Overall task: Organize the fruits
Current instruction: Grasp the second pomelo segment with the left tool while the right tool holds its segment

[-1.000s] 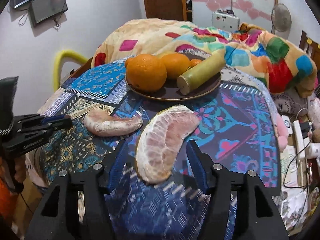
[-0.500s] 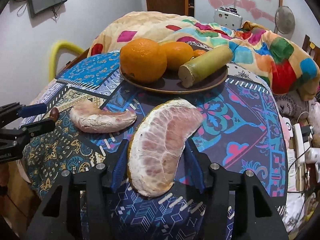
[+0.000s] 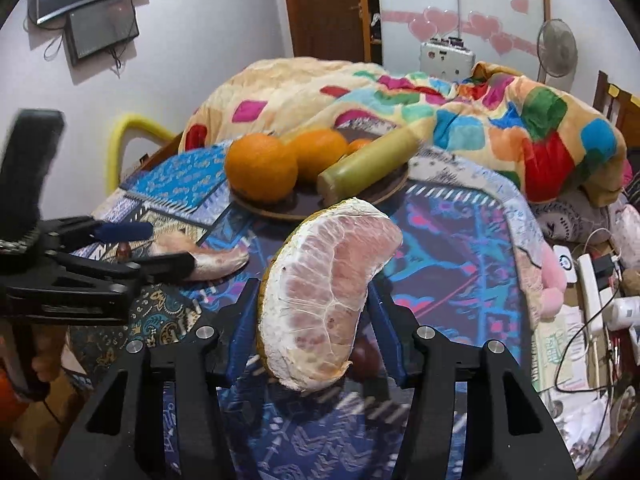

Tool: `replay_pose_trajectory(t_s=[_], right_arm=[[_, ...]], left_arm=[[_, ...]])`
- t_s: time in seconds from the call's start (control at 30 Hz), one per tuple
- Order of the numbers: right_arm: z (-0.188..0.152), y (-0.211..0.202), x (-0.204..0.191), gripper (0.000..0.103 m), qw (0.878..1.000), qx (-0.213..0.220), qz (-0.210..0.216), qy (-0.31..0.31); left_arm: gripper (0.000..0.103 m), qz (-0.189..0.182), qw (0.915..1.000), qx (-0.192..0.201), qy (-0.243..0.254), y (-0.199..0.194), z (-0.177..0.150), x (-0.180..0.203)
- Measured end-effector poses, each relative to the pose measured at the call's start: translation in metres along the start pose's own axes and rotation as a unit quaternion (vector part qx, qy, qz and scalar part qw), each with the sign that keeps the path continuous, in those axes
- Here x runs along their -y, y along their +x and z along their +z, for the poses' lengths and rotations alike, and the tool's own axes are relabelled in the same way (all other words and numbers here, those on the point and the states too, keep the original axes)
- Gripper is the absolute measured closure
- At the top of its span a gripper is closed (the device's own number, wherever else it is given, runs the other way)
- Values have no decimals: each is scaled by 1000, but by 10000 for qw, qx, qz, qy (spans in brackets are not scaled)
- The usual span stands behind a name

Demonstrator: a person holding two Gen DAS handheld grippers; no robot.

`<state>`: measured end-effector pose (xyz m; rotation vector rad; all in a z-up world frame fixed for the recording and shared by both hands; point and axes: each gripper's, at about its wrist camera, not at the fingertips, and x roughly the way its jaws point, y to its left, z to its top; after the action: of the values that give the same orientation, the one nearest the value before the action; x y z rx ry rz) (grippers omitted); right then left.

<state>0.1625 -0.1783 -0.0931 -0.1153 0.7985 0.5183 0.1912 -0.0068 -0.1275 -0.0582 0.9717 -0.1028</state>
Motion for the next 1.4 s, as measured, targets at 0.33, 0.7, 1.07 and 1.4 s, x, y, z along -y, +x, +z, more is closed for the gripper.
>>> replay_pose_trajectory(t_s=[0.33, 0.7, 1.07, 1.4], right_arm=[[-4, -7, 27, 53, 9998, 62, -47, 179], [-8, -20, 24, 53, 9998, 134, -14, 161], [-4, -17, 19, 53, 9999, 137, 17, 52], [-3, -5, 16, 53, 9999, 76, 31, 61]], left_arm=[[18, 401, 9966, -158, 708, 23, 0, 25], [37, 182, 9948, -241, 977, -5, -23, 28], [58, -119, 9965, -129, 814, 16, -6, 8], [68, -95, 9965, 79, 829, 12, -6, 11]])
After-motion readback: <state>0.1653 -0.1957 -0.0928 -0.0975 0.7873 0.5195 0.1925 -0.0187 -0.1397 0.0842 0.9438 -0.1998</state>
